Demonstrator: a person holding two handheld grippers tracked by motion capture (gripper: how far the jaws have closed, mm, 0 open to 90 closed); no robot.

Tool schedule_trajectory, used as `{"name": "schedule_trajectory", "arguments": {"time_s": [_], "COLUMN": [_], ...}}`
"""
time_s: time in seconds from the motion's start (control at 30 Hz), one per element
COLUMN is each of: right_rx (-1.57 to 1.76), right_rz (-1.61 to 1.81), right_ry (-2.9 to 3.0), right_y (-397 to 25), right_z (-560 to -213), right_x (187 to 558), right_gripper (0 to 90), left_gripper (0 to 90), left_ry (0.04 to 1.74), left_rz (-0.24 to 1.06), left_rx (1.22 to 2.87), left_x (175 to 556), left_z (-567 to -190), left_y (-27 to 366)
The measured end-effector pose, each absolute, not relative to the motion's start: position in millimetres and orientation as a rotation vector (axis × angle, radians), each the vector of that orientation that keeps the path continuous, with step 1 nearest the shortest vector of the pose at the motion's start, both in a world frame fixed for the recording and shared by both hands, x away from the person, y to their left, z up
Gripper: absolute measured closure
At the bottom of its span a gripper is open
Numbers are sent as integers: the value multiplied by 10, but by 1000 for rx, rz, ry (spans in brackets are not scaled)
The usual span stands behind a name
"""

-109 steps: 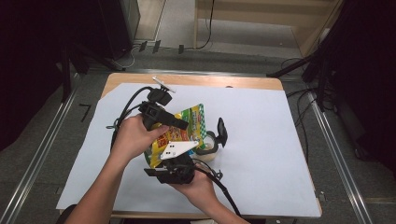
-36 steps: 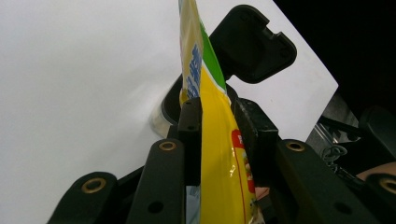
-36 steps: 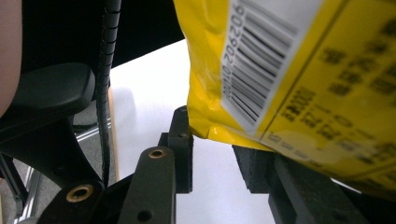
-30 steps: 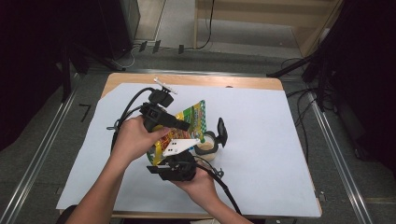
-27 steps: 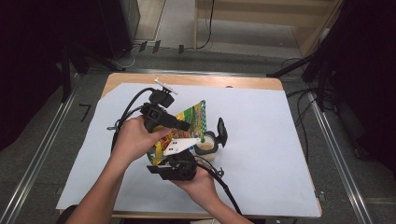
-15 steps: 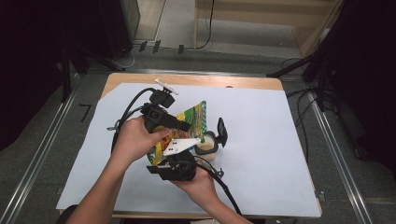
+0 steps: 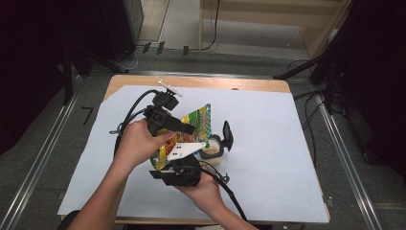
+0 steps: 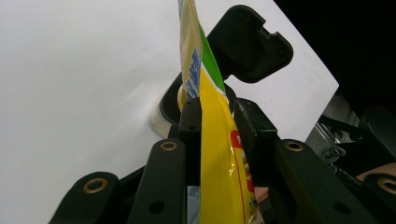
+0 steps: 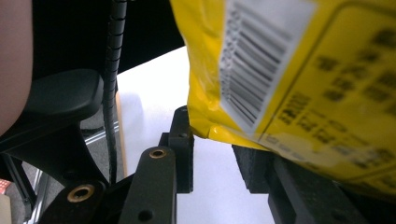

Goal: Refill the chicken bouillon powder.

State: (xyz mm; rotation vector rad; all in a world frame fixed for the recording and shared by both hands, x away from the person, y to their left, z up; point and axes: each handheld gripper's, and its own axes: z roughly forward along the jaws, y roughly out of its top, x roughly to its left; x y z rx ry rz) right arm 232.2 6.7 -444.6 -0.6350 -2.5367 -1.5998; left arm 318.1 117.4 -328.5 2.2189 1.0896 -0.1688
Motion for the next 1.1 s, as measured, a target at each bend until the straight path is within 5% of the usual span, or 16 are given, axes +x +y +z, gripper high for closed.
{"name": "schedule_trajectory", "arguments": {"time_s": [1.1], "right_rx": [-622], "right_rz": [-1607], "right_ry": [-2530], "right_y": [85], "right_z": [-4405], "right_x": [2294], "right_gripper": [713], "left_gripper": [740], "left_ry": [1111], "left_rz": [-205], "left_rx": [2192], "left_x": [3182], "left_z": [-3269], "left_y": [1196]}}
